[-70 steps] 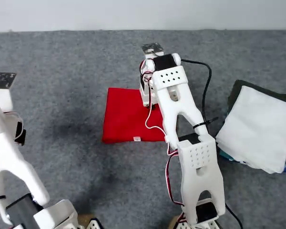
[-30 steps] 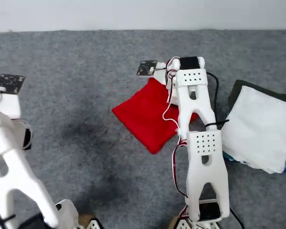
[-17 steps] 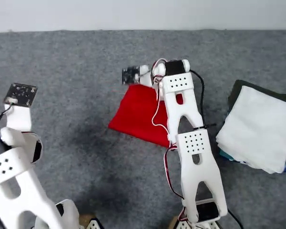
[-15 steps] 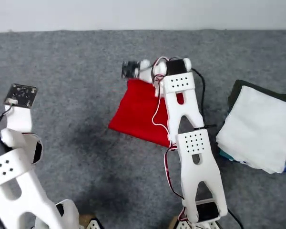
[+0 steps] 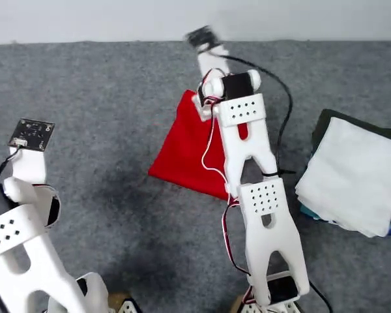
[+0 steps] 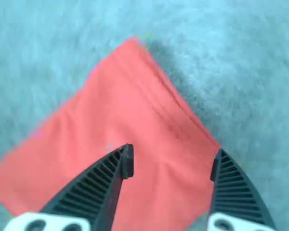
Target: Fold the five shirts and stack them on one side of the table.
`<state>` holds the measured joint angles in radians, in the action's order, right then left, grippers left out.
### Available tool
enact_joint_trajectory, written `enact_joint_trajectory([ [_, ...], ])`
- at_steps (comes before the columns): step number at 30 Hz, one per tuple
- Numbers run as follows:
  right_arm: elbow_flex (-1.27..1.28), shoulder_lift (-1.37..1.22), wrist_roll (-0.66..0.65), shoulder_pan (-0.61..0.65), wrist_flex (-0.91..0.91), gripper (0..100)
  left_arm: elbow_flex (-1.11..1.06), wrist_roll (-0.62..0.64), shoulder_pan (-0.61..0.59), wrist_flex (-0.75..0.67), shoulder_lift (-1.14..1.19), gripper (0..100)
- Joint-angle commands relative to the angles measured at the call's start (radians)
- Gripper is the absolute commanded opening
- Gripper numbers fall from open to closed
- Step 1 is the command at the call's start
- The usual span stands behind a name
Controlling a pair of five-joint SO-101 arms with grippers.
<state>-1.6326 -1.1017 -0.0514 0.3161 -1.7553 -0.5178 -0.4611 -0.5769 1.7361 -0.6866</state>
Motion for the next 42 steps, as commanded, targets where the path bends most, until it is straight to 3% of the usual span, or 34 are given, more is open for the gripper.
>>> enact_joint_trajectory([
  [1, -0.046, 0.107, 0.216, 0.012, -0.044, 26.2, 0.005, 0.002, 0.002, 0.018, -0.021, 2],
  [5, -0.026, 0.143, 0.295, 0.012, -0.045, 26.3, 0.005, 0.002, 0.002, 0.018, -0.021, 2],
  [9, 0.149, 0.249, 0.391, 0.015, -0.045, 27.4, 0.005, 0.002, 0.002, 0.018, -0.021, 2],
  [15, 0.517, 0.412, 0.595, 0.008, -0.038, 41.1, 0.005, 0.002, 0.002, 0.018, -0.021, 2],
  [21, 0.661, 0.384, 0.634, 0.039, 0.001, 41.2, 0.004, 0.002, 0.002, 0.018, -0.02, 2],
  [35, 0.661, 0.025, 0.695, 0.033, 0.125, 41.1, 0.004, 0.002, 0.002, 0.018, -0.018, 2],
  [38, 0.661, 0.018, 0.692, 0.03, 0.122, 33.6, 0.004, 0.002, 0.002, 0.018, -0.018, 2],
  [42, 0.661, 0.016, 0.634, 0.002, 0.128, 11.8, 0.004, 0.002, 0.002, 0.018, -0.02, 2],
])
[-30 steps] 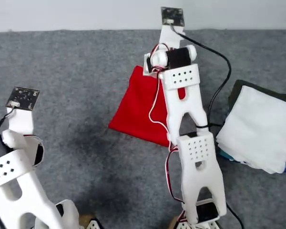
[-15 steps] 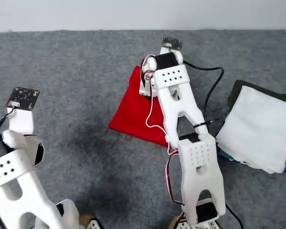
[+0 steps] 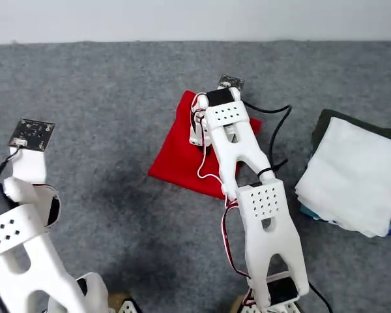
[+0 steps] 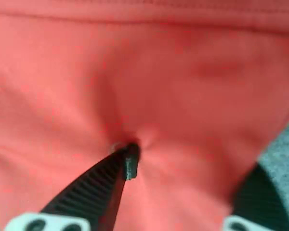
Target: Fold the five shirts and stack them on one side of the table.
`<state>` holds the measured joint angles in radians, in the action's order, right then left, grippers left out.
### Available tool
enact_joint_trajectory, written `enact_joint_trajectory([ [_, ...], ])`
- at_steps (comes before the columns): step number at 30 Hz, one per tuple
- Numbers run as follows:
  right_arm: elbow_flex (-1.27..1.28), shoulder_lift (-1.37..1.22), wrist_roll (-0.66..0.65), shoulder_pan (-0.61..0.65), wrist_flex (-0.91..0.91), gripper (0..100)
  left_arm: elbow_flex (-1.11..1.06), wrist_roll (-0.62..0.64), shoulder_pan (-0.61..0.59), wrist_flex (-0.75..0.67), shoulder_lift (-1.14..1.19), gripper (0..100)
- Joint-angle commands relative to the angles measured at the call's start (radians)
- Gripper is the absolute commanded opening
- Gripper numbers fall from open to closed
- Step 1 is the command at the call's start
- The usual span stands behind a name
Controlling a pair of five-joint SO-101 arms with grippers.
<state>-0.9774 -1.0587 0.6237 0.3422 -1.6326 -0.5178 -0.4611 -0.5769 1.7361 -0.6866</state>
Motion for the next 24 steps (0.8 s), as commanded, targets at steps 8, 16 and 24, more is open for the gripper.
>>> enact_joint_trajectory([
  [8, -0.044, 0.016, -0.252, -0.059, -0.061, 0.9, 0.004, 0.002, 0.002, 0.018, -0.02, 2],
  [16, -0.184, 0.182, -0.397, -0.079, -0.165, 0.9, 0.004, 0.002, 0.002, 0.018, -0.02, 2],
  [24, -0.089, 0.53, -0.5, -0.116, -0.165, 0.9, 0.007, 0.0, 0.002, 0.018, -0.02, 2],
])
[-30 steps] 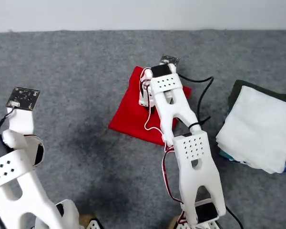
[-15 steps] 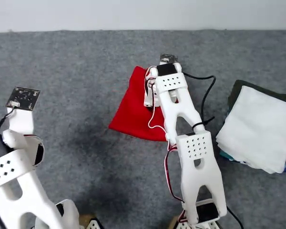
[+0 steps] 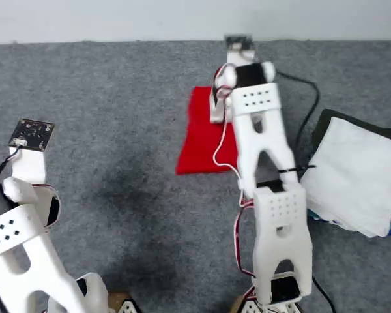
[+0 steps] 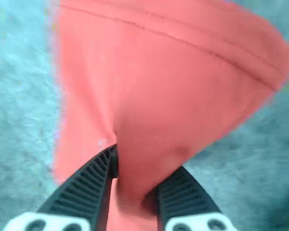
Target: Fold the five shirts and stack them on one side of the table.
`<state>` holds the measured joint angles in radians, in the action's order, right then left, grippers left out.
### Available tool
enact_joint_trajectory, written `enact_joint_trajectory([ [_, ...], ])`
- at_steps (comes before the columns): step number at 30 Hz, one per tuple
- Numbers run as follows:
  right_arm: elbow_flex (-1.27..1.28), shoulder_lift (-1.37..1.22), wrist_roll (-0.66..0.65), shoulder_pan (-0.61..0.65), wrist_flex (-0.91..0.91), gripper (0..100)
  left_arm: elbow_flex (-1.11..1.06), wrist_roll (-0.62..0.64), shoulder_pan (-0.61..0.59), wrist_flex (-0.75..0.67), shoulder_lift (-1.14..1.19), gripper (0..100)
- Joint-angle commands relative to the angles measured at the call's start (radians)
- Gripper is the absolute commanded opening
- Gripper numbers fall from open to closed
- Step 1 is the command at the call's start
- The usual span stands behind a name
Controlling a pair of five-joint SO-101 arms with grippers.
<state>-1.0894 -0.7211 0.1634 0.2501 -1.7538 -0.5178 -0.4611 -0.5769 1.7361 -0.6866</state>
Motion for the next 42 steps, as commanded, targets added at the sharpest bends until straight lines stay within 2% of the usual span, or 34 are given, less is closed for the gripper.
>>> enact_joint_trajectory([
  [1, 0.055, 0.237, -0.054, -0.038, -0.044, 0.9, 0.007, 0.0, 0.002, 0.018, -0.02, 2],
  [15, 0.465, 0.714, -0.207, -0.32, -0.042, 0.9, 0.008, -0.002, 0.005, 0.017, -0.02, 2],
  [22, 0.488, 0.834, -0.311, -0.449, -0.042, 0.9, 0.008, 0.0, 0.006, 0.017, -0.02, 2],
  [34, 0.577, 0.742, -0.322, -0.657, -0.039, 0.9, 0.008, 0.0, 0.003, 0.018, -0.02, 2],
  [38, 0.594, 0.667, -0.393, -0.72, -0.038, 0.9, 0.008, 0.0, 0.006, 0.018, -0.02, 2],
  [42, 0.594, 0.562, -0.466, -0.786, 0.048, 1.4, 0.008, 0.0, 0.008, 0.018, -0.02, 2],
])
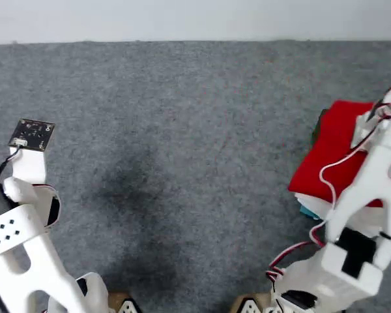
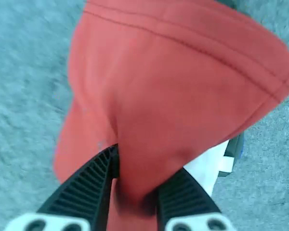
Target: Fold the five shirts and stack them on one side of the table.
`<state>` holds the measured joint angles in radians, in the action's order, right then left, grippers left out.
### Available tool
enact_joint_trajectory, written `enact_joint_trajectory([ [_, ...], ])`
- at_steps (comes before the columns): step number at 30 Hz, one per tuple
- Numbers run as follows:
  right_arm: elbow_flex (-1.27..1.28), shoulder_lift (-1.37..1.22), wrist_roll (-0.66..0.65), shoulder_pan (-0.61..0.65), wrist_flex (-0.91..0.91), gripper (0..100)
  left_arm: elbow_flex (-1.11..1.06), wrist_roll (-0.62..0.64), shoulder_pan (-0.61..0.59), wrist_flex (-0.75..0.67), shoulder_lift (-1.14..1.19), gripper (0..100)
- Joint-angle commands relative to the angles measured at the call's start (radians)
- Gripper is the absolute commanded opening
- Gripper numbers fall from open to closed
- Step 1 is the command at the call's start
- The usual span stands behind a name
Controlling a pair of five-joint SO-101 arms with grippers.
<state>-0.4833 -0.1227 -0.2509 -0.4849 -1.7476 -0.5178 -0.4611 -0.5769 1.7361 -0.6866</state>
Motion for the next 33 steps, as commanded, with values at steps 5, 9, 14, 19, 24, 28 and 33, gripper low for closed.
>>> enact_joint_trajectory([
  [5, -0.014, -0.153, -0.153, -0.094, 0.093, 10.2, 0.008, -0.002, 0.008, 0.018, -0.02, 2],
  [9, -0.068, -0.139, -0.155, -0.101, 0.004, 22.7, 0.008, -0.003, 0.008, 0.018, -0.02, 2],
  [14, -0.133, -0.022, -0.155, -0.068, -0.047, 22.7, 0.008, -0.003, 0.008, 0.018, -0.02, 2],
  [19, -0.123, 0.096, -0.155, -0.002, -0.047, 22.5, 0.008, -0.003, 0.008, 0.018, -0.02, 2],
  [24, -0.061, 0.096, -0.16, 0.007, -0.01, 15.3, 0.008, -0.003, 0.008, 0.018, -0.02, 2],
  [28, 0.035, 0.064, -0.209, -0.059, 0.191, 0.9, 0.008, -0.003, 0.008, 0.017, -0.02, 2],
  [33, 0.149, -0.051, -0.302, -0.157, 0.449, 0.6, 0.004, -0.003, 0.008, 0.015, -0.02, 2],
])
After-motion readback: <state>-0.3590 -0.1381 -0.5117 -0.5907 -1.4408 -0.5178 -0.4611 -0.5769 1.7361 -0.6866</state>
